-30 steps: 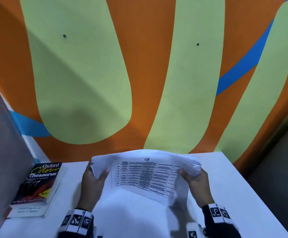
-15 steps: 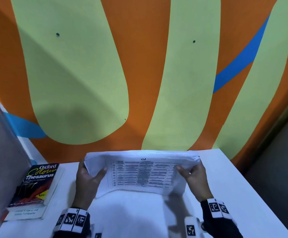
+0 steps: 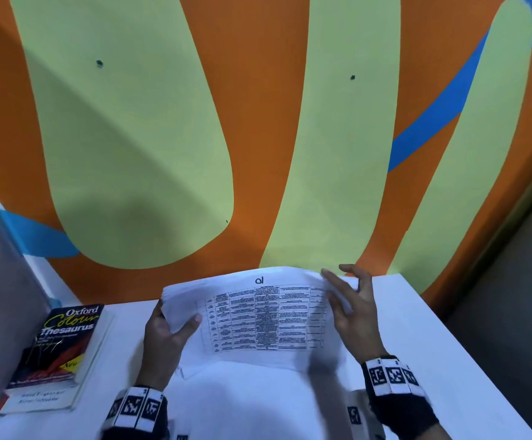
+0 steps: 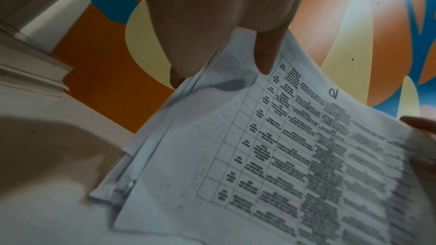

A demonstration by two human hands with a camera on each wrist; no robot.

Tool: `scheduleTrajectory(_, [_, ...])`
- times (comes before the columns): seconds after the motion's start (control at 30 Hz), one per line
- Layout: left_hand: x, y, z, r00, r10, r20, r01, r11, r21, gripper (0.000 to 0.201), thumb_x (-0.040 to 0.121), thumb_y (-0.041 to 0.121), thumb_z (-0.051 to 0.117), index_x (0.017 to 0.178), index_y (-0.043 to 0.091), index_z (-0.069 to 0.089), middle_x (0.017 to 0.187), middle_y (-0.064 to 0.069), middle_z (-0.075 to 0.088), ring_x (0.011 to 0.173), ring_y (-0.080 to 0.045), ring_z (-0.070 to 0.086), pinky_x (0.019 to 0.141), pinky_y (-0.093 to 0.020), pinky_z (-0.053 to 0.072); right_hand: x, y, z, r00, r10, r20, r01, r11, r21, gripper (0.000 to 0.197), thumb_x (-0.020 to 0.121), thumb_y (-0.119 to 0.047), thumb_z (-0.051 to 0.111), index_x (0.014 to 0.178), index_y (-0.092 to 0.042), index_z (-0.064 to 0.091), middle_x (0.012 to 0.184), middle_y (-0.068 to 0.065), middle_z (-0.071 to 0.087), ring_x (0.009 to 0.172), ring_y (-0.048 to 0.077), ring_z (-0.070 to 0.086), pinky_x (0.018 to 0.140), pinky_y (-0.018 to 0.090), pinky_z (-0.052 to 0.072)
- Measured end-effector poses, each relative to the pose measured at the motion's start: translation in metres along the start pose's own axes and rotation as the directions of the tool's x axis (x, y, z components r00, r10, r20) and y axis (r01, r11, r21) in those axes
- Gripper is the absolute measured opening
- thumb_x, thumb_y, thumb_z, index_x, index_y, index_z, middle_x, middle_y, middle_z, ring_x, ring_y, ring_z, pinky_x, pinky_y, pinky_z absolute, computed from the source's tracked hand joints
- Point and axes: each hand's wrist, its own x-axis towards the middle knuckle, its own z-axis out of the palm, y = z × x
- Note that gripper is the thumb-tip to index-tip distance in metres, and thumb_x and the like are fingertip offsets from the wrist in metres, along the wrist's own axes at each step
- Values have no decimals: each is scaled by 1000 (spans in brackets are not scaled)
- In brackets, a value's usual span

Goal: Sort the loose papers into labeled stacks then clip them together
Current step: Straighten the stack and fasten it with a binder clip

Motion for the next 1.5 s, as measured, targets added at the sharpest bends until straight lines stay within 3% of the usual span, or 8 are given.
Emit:
scheduleTrajectory(0.17, [2, -5, -1, 1000, 13, -25, -12, 999, 46, 31, 71, 21, 71, 99, 27, 61, 95, 17, 72, 96, -10, 65, 86, -28, 49, -7, 7, -2, 964, 254, -77, -238, 956, 170, 48, 80, -1, 71, 121, -21, 55, 116, 1, 59, 107, 4, 56, 94, 17, 45])
scheduleTrajectory(0.27, [1, -3, 2, 998, 53, -21, -50, 993, 105, 24, 84, 14, 69, 104, 23, 60, 104, 3, 68, 100, -24, 63, 91, -41, 48, -13, 14, 0, 876, 480, 46, -460, 806, 373, 45, 82, 4, 69, 115, -22, 54, 95, -2, 65, 81, 1, 61, 80, 27, 50])
scheduleTrajectory(0.37, [3, 13, 5, 993, 112, -47, -105, 984, 145, 24, 87, 6, 64, 109, 13, 57, 101, -6, 65, 97, -27, 61, 88, -41, 49, -6, 5, -2, 887, 460, 22, -443, 840, 311, 17, 85, -1, 66, 89, -15, 59, 75, -7, 63, 66, 5, 55, 67, 21, 47])
scheduleTrajectory(0.67, [-7, 14, 11, 993, 51, -111, -34, 989, 145, 37, 87, 4, 63, 122, 11, 51, 110, -6, 60, 106, -30, 58, 90, -39, 46, -25, -4, 10, 854, 494, 163, -519, 782, 345, 38, 90, 7, 55, 122, -14, 51, 121, 10, 62, 114, 16, 58, 102, 33, 45])
scheduleTrajectory(0.97, [-11, 2, 11, 989, 27, -143, -6, 989, 144, 41, 83, 1, 67, 116, 19, 50, 113, -4, 60, 109, -27, 57, 90, -35, 43, -29, -7, 14, 864, 480, 151, -503, 818, 279, 38, 89, 2, 60, 121, -18, 51, 117, -1, 63, 112, 9, 59, 99, 35, 46])
scheduleTrajectory(1.13, [-15, 12, 12, 977, 97, -190, -67, 986, 155, 41, 83, -1, 65, 119, 13, 51, 109, -1, 56, 100, -19, 53, 85, -28, 40, -28, -7, 15, 858, 500, 119, -510, 800, 315, 38, 89, 5, 58, 118, -17, 50, 104, -7, 63, 91, -16, 58, 84, 7, 46])
scheduleTrajectory(1.3, [-7, 1, 8, 997, 20, -74, -4, 979, 202, 35, 85, -4, 61, 117, 10, 54, 109, -7, 60, 107, -31, 58, 90, -33, 41, -44, -1, 24, 804, 579, 138, -593, 760, 265, 31, 90, -2, 58, 114, -19, 46, 71, -6, 41, 59, -4, 44, 70, 30, 35])
scheduleTrajectory(1.5, [-5, -3, 5, 998, -3, -69, 15, 985, 174, 37, 86, 3, 64, 120, 9, 52, 114, -7, 61, 109, -26, 56, 90, -31, 40, -47, 10, 26, 761, 620, 190, -649, 726, 228, 37, 92, -4, 57, 122, -22, 46, 105, 32, 55, 97, 41, 56, 90, 49, 45])
